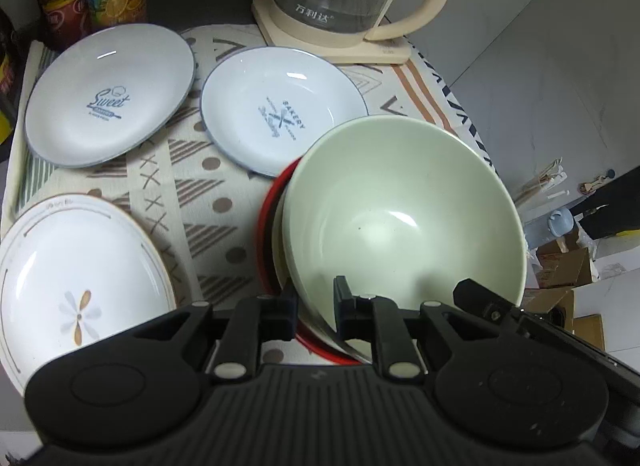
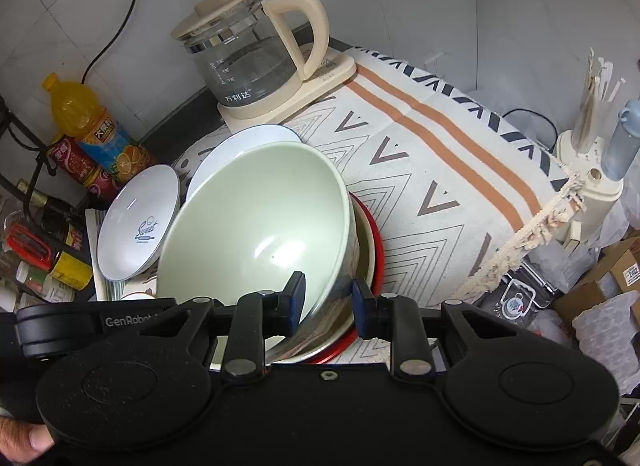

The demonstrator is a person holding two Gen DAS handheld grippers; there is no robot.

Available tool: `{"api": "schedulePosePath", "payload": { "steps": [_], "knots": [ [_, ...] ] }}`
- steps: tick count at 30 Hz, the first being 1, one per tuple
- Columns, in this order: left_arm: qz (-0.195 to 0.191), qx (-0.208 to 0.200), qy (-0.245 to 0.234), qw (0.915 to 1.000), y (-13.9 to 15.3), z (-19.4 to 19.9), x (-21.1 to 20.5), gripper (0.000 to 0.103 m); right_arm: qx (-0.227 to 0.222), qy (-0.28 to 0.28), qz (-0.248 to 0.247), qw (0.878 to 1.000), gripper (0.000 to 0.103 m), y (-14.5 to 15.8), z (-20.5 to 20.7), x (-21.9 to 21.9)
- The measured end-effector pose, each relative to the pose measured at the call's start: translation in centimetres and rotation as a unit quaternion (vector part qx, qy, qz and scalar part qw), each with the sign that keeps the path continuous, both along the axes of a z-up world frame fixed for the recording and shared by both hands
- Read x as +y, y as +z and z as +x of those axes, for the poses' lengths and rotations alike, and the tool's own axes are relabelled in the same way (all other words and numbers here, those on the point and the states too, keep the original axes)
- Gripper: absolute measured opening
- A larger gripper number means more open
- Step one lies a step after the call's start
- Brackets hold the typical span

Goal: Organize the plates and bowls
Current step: 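Lower the small green bowl into the stack and open the right tool, then move the right tool to the white 'Sweet' plate's rim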

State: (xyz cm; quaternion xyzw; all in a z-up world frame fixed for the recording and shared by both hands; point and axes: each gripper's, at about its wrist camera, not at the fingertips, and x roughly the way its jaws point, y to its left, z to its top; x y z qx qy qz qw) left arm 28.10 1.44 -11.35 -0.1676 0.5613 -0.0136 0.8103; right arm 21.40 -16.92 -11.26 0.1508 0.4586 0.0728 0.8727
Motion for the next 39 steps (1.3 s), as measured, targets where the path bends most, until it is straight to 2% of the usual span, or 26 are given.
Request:
{"api": "schedulePosePath", "payload": {
  "steps": [9, 15, 17, 24, 25, 27, 30, 35, 39],
  "knots": [
    [-0.014, 0.009, 0.005, 0.9998, -0.2, 1.3, 0.5, 0.017, 0.022, -0.006, -0.023, 0.999, 0.019, -0.9, 1.7, 0.7],
    [-0.025, 0.014, 0.012, 0.9995, 0.0, 1.8, 1.3, 0.017, 0.033, -0.019, -0.011, 0.999, 0.014, -1.2, 2.6, 0.4],
    [-0.017, 0.009, 0.016, 0.9997, 0.4, 1.8, 1.8, 0.018, 0.037, -0.023, -0.011, 0.999, 0.014, -1.3, 2.8, 0.3],
    [-0.024, -0.011, 0.027, 0.9993, 1.7, 1.6, 2.9, 0.018, 0.032, -0.023, -0.018, 0.999, 0.013, -1.1, 3.0, 0.2],
    [-0.024, -0.014, 0.025, 0.9993, 2.0, 1.5, 2.9, 0.018, 0.032, -0.021, -0.021, 0.999, 0.013, -1.0, 3.1, 0.3],
    [-0.023, -0.019, 0.024, 0.9993, 2.6, 1.3, 3.0, 0.018, 0.025, -0.002, -0.039, 0.999, 0.024, -0.8, 3.0, 0.7],
    [-0.024, -0.024, 0.026, 0.9991, 3.5, 0.8, 3.2, 0.018, 0.005, 0.008, -0.046, 0.999, 0.028, 0.0, 2.3, 0.7],
    [-0.016, -0.039, 0.035, 0.9985, 5.0, -1.7, 3.8, 0.024, -0.03, 0.009, -0.033, 0.999, 0.028, 1.6, 0.4, 0.2],
    [-0.027, -0.051, 0.055, 0.9968, 6.3, -4.7, 5.6, 0.047, -0.04, 0.013, -0.011, 0.999, 0.036, 2.1, -1.5, 0.4]
  ]
}}
